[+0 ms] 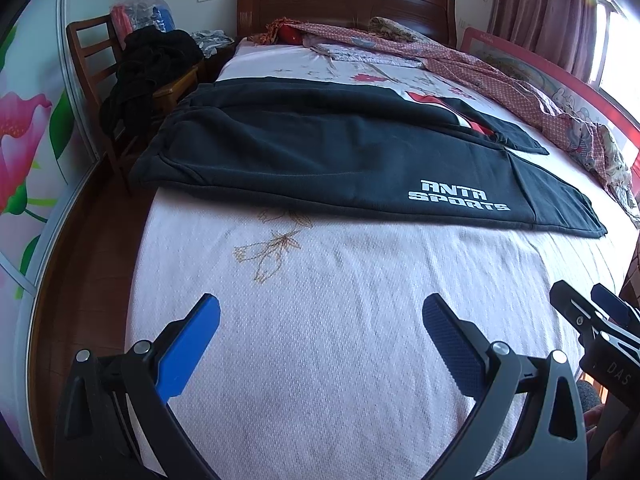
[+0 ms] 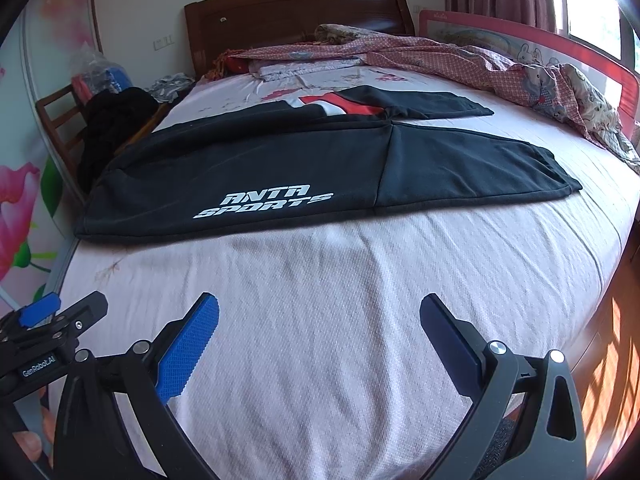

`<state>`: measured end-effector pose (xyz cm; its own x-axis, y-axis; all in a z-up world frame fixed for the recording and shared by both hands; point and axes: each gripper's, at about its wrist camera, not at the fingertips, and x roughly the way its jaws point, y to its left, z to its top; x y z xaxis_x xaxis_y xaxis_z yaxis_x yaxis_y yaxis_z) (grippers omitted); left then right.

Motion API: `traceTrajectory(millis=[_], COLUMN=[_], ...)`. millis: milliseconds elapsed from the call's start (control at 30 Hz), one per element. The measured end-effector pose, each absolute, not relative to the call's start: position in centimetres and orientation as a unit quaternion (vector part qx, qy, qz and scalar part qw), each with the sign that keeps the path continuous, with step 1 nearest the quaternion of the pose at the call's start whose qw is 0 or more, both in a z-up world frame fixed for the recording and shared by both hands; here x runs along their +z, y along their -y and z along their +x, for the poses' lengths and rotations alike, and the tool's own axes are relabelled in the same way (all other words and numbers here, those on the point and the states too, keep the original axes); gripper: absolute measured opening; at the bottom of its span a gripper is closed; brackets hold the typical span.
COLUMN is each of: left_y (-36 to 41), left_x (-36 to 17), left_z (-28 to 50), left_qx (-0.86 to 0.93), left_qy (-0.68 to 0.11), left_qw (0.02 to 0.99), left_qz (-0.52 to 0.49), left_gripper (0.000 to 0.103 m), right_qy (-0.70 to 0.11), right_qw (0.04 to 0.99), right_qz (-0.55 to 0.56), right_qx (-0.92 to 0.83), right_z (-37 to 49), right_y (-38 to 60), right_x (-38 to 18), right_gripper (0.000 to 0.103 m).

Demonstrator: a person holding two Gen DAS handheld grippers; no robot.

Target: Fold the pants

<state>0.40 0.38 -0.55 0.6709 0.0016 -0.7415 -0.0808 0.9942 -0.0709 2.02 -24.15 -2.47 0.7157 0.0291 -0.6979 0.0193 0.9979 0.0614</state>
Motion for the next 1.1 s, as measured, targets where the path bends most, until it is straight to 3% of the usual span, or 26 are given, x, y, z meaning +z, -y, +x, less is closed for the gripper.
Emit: traceTrajectory(millis=[500, 700, 867, 1100], left_y=[-3.6, -8.2, -12.5, -13.3], left_x=[-0.3, -3.8, -9.7, -11.0], left_z=[2.4, 6.3, 8.2, 10.6], left_qx=[-0.011, -0.106, -0.114, -0.116], left_qy=[-0.436, -0.497, -0.44, -0.402], left_qw=[0.892, 0.773, 0.656, 0.632], left_qz=[-0.116, -0.378, -0.602, -0.653], left_gripper=[0.101, 0.101, 0.101, 0.101], right_qy=[-0.422, -0.433, -0.432, -0.443], right_qw=[0.898, 0.896, 0.897, 0.892], right_qz=[0.118, 0.098, 0.086, 0.082], right_qx=[0.037, 0.028, 0.029, 0.03], right_z=[2.4, 2.6, 2.5, 2.8], right_y=[25.8, 25.7, 25.4, 25.2], right_x=[-3.6, -4.1, -4.0, -4.5], right_gripper=[0.1, 0.1, 0.1, 0.1])
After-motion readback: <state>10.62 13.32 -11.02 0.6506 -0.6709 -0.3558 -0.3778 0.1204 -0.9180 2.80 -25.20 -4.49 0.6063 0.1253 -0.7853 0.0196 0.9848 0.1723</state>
